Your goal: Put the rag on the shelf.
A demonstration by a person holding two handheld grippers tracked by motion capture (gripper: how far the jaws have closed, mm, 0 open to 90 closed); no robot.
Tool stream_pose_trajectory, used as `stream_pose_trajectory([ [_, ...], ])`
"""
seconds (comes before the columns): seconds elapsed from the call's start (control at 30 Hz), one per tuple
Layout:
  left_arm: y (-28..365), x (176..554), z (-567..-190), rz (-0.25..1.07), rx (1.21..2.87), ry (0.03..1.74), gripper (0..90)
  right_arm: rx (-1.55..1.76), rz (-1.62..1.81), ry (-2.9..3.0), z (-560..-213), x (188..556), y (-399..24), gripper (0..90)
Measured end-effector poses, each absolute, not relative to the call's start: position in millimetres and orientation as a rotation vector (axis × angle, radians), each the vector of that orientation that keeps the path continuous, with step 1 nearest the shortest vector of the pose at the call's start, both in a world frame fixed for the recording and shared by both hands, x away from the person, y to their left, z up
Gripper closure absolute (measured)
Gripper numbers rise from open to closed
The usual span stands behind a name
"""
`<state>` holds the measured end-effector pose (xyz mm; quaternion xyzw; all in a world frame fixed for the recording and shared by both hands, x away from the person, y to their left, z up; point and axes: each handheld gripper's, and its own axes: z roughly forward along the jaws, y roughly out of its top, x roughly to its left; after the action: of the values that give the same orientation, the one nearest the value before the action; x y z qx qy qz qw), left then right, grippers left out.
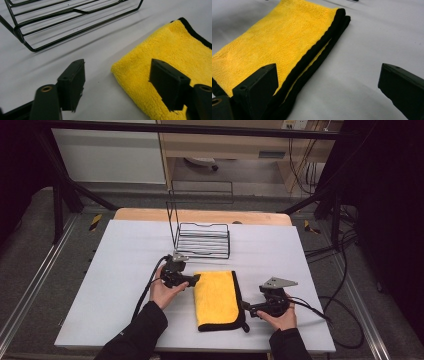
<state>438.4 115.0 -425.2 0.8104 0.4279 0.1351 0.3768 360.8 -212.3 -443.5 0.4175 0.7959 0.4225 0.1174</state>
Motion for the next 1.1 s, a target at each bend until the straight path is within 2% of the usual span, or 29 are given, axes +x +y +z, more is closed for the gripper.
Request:
stream_pose_trajectory([
  [0.03,115,440,-427,0.347,2.070,1.105,32.2,1.222,1.236,2.329,-443,361,-212,3.5],
  [0.07,115,442,-428,0.349,2.064,1.119,38.0,1.221,1.234,2.332,-444,361,-212,3.6],
  [0.2,115,448,-436,0.300,2.068,1.156,44.6,1.223,1.235,2.334,-444,361,-212,3.8],
  [0.5,110,452,-445,0.239,2.046,1.165,56.0,1.225,1.247,2.333,-443,361,-212,4.1],
  [0.7,108,451,-446,0.211,2.047,1.148,68.1,1.226,1.254,2.331,-443,362,-212,4.2],
  [1.1,105,448,-445,0.207,2.060,1.155,74.5,1.237,1.265,2.320,-442,365,-211,3.5],
])
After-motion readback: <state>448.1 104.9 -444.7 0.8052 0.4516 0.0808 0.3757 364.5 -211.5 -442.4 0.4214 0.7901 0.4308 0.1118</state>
